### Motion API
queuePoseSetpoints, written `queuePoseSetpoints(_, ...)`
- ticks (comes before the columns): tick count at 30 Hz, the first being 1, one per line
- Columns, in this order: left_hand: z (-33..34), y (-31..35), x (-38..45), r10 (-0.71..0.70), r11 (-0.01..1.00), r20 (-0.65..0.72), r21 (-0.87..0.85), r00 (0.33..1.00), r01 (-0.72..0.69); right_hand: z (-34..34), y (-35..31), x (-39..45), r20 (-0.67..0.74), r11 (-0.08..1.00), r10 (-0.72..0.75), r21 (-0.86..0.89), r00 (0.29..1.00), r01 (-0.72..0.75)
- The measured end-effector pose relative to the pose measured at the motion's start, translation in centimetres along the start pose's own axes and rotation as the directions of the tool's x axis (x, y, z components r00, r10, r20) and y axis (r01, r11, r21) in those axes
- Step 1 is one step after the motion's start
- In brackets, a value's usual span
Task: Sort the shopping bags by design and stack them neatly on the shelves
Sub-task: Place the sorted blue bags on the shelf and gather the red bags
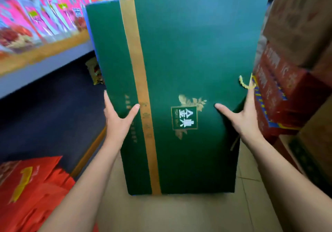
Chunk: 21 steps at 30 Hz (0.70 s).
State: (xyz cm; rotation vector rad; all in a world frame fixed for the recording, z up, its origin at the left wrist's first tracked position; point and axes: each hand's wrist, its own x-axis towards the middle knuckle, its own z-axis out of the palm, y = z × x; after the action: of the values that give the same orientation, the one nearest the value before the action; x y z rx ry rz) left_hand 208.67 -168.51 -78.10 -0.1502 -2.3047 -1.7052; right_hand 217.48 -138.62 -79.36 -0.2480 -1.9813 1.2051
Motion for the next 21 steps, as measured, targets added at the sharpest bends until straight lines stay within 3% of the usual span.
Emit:
queuePoseSetpoints(6,0.4,0.7,-0.7,0.021,0.997,-0.008,0.073,1.0,-0.02,0.6,0.8,-0.6,-0.005,0.998,-0.061,-0.024,0.998,0.061)
queuePoseSetpoints(15,1.3,-2.1,-3.7,-0.175,0.982,-0.052,0.067,0.983,0.178,0.0,2.4,-4.1,0.081,0.997,-0.022,-0.077,0.996,0.028)
queuePoseSetpoints(21,1.5,1.6,-1.2,-0.058,0.998,-0.111,-0.01,0.992,0.058,-1.1,-0.6,0.4,-0.023,0.965,-0.232,-0.132,0.972,0.227)
